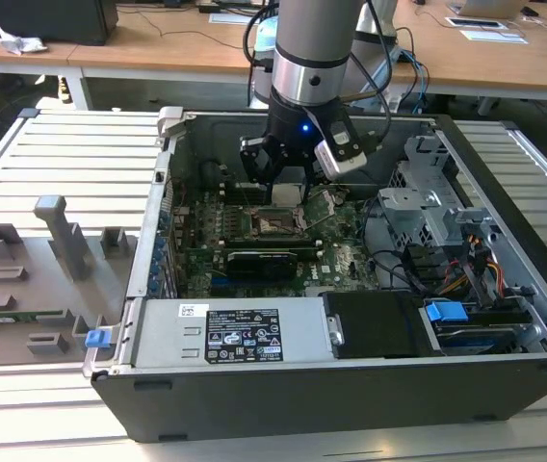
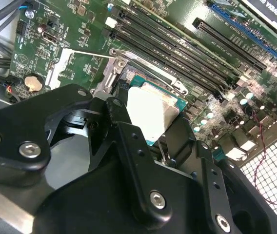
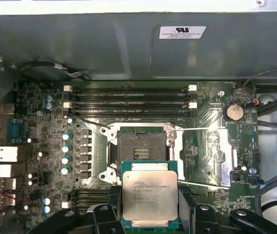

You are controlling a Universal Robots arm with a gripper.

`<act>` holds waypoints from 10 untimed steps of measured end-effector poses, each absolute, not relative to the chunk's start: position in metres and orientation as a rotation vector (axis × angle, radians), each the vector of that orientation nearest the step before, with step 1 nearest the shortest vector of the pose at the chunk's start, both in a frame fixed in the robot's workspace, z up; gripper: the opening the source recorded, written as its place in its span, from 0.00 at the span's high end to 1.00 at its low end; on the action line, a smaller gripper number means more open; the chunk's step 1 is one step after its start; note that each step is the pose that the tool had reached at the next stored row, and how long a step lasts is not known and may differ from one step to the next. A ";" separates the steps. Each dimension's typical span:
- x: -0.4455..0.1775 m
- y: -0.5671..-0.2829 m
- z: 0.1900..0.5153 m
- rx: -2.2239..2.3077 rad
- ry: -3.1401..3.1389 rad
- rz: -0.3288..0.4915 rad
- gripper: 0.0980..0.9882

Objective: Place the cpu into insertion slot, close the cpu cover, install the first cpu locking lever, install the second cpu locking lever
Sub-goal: 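Place the cpu into insertion slot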

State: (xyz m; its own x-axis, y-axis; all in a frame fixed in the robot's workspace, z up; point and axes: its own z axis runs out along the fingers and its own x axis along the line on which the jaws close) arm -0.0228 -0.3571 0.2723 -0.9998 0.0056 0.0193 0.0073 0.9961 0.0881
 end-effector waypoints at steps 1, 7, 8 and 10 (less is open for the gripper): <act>-0.023 -0.357 0.272 -0.010 -3.119 -0.138 0.50; -0.023 -0.357 0.272 -0.036 -3.120 -0.138 0.50; -0.023 -0.357 0.272 -0.072 -3.120 -0.139 0.50; -0.023 -0.357 0.272 -0.119 -3.120 -0.139 0.50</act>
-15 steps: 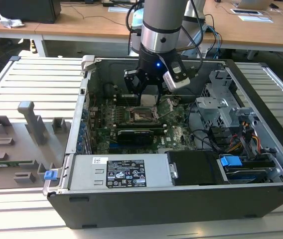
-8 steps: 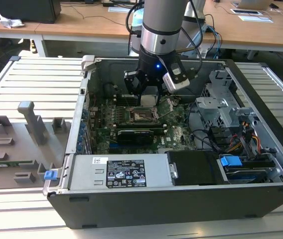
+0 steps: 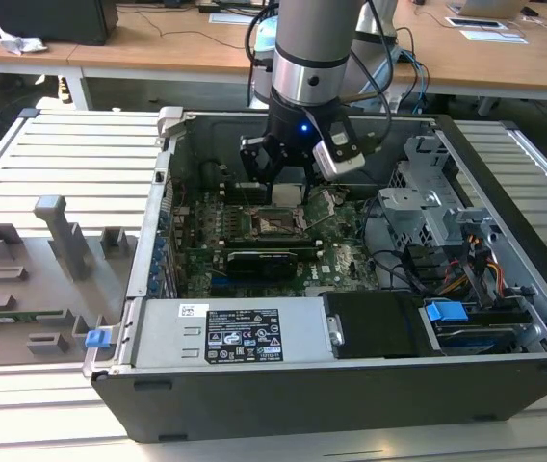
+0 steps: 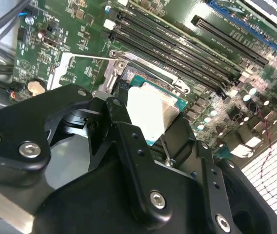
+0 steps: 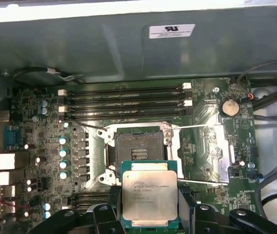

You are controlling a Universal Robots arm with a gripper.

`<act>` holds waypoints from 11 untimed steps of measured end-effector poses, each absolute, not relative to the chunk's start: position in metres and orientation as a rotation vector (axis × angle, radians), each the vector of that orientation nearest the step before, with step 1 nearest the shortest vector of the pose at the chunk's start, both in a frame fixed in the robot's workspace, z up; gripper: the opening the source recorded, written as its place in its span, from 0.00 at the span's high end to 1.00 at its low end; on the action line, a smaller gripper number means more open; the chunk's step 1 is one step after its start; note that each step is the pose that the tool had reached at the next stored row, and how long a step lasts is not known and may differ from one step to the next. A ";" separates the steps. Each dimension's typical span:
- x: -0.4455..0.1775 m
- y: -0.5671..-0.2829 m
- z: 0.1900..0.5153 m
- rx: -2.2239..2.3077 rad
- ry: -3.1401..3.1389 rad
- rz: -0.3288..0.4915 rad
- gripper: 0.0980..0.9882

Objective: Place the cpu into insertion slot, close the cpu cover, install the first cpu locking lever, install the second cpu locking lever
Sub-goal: 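Place the cpu into insertion slot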

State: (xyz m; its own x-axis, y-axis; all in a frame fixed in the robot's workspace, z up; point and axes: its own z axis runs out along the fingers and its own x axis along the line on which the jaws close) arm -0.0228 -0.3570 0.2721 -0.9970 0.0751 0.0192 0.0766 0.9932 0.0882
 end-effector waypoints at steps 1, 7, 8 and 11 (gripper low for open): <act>-0.023 -0.357 0.272 -0.166 -3.120 -0.139 0.50; -0.023 -0.357 0.272 -0.342 -3.110 -0.135 0.50; -0.023 -0.357 0.272 -0.372 -3.108 -0.134 0.50; -0.022 -0.357 0.272 -0.453 -3.100 -0.132 0.50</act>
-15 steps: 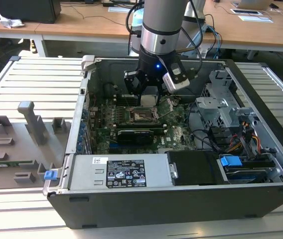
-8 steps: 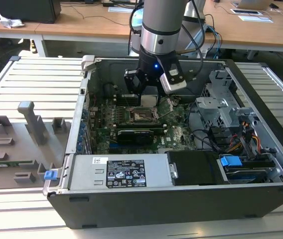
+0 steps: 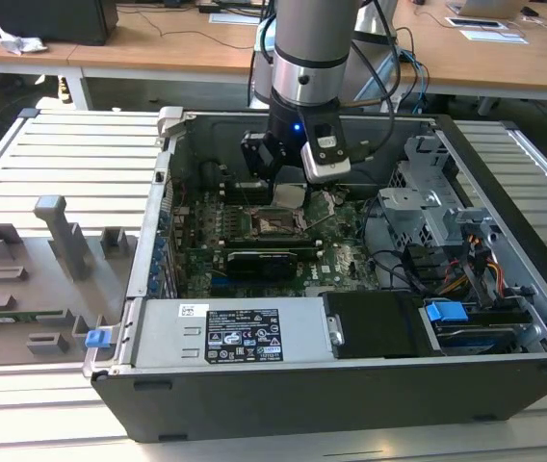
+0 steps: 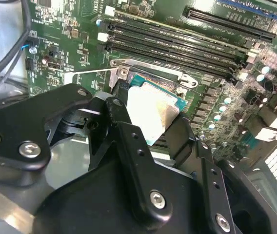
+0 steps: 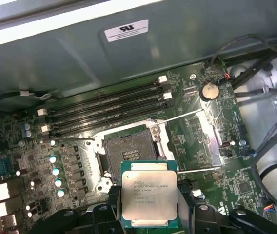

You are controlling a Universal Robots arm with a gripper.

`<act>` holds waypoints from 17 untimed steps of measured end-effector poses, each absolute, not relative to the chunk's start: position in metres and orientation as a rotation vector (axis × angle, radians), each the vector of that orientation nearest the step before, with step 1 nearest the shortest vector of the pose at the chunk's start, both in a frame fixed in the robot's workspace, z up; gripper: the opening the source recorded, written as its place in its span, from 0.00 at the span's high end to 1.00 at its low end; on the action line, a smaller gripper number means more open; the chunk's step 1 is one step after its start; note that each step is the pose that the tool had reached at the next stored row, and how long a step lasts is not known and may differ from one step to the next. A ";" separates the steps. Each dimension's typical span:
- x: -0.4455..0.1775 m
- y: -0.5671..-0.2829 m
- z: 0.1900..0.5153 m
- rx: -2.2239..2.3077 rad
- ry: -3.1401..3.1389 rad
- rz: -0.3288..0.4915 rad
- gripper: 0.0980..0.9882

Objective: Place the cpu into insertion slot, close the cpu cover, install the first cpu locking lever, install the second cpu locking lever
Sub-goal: 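Place the cpu into insertion slot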

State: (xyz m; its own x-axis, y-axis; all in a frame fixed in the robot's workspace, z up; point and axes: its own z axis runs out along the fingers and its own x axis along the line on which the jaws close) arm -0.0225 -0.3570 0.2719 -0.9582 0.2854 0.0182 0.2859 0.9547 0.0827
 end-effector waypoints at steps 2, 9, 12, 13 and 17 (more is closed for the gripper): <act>-0.022 -0.357 0.272 -0.482 -3.096 -0.131 0.50; -0.022 -0.357 0.272 -0.636 -3.074 -0.121 0.50; -0.022 -0.357 0.272 -0.676 -3.067 -0.117 0.50; -0.022 -0.357 0.272 -0.703 -3.062 -0.115 0.50; -0.021 -0.357 0.272 -0.814 -3.040 -0.102 0.50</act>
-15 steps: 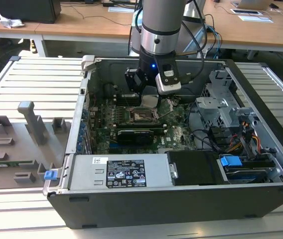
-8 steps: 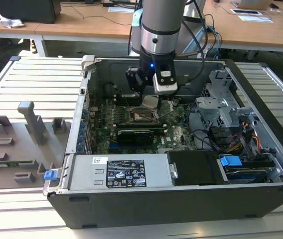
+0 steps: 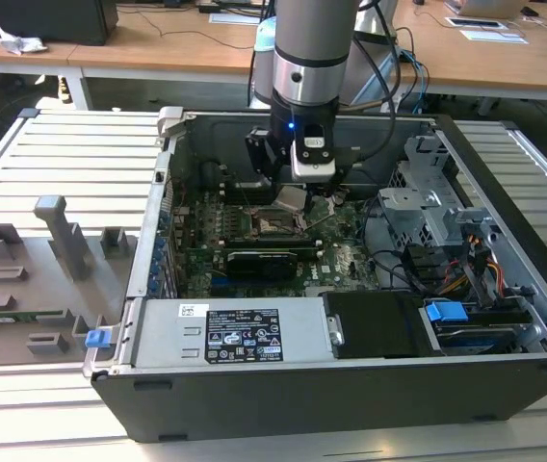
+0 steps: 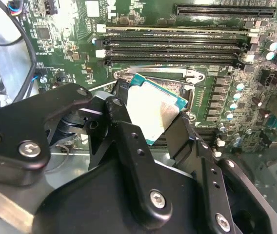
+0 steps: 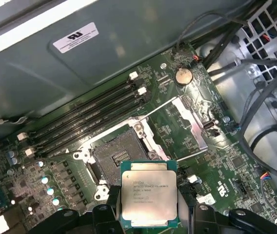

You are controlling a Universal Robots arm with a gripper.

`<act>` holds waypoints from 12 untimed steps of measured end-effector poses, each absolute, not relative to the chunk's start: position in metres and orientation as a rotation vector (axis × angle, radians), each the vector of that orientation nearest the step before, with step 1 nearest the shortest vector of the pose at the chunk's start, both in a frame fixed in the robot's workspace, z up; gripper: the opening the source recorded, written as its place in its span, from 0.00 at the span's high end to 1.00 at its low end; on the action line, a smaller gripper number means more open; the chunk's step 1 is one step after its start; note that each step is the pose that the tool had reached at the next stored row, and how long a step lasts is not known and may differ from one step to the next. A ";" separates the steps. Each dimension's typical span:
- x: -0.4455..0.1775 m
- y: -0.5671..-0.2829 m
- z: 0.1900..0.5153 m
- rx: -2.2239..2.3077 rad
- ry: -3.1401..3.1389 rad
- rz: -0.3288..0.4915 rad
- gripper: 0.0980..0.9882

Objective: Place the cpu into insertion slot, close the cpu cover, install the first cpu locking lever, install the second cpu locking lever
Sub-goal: 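Place the cpu into insertion slot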

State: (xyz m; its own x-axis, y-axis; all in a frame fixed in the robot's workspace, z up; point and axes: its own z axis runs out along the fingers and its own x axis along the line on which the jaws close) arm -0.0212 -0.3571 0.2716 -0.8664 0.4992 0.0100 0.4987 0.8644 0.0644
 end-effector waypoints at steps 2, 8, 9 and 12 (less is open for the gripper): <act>-0.021 -0.357 0.272 0.836 3.018 0.099 0.50; -0.021 -0.357 0.272 0.958 2.978 0.088 0.50; -0.021 -0.357 0.272 0.972 2.973 0.087 0.50; -0.020 -0.357 0.271 1.017 2.956 0.082 0.50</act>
